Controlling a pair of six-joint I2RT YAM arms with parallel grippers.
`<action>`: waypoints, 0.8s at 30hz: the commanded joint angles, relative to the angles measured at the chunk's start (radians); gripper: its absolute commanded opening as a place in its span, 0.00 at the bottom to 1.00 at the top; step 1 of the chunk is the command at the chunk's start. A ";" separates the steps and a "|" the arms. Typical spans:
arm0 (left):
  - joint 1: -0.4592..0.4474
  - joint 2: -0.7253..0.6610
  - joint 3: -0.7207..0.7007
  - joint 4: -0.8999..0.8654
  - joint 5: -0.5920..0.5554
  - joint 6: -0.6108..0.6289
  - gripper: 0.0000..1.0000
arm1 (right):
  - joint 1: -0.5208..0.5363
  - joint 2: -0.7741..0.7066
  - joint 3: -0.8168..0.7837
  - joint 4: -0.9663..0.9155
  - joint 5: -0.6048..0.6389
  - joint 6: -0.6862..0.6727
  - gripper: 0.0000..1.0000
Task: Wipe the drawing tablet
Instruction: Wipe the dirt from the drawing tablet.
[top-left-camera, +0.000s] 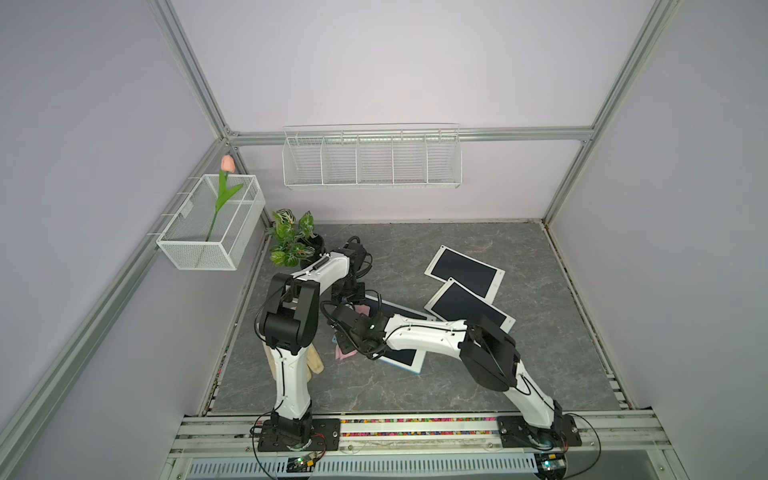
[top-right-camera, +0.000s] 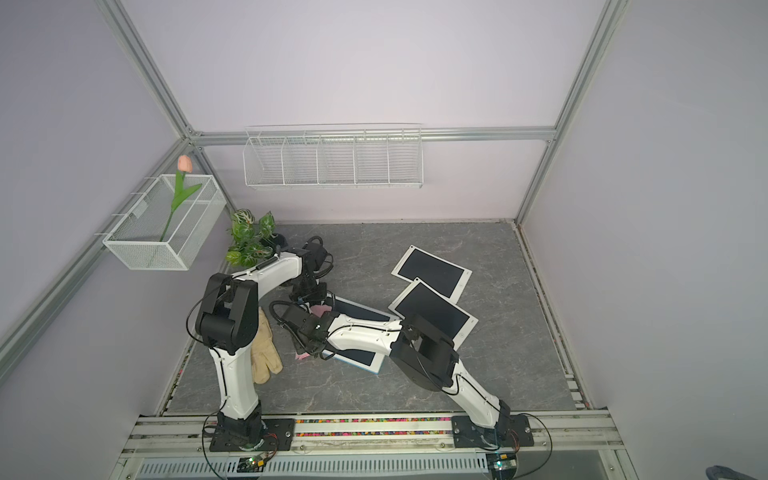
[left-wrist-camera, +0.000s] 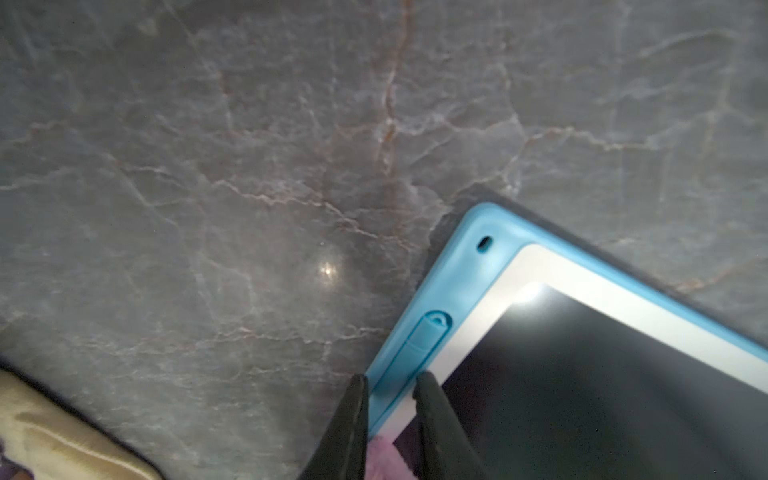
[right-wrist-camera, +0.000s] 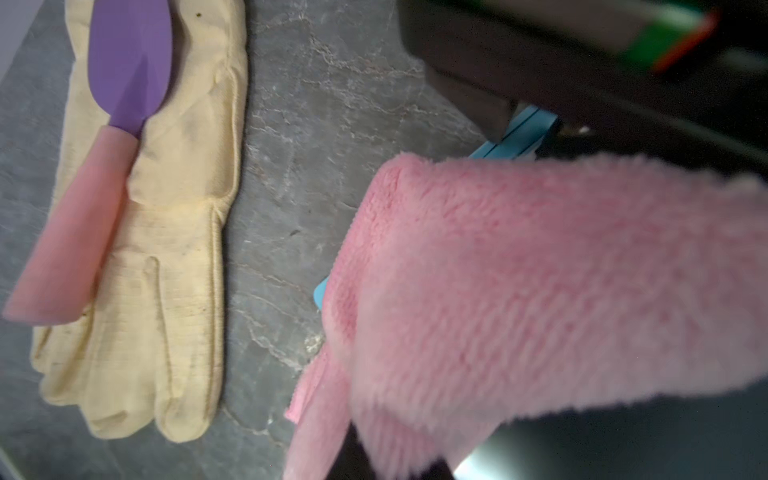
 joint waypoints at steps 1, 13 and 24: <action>-0.006 0.058 -0.019 -0.019 0.046 0.013 0.25 | -0.021 0.043 0.032 0.058 -0.014 -0.174 0.07; -0.005 0.063 -0.028 -0.011 0.049 0.010 0.25 | -0.034 0.102 0.068 0.063 -0.058 -0.036 0.07; -0.004 0.069 -0.018 -0.010 0.047 0.009 0.25 | -0.001 0.143 0.158 0.053 -0.109 -0.025 0.07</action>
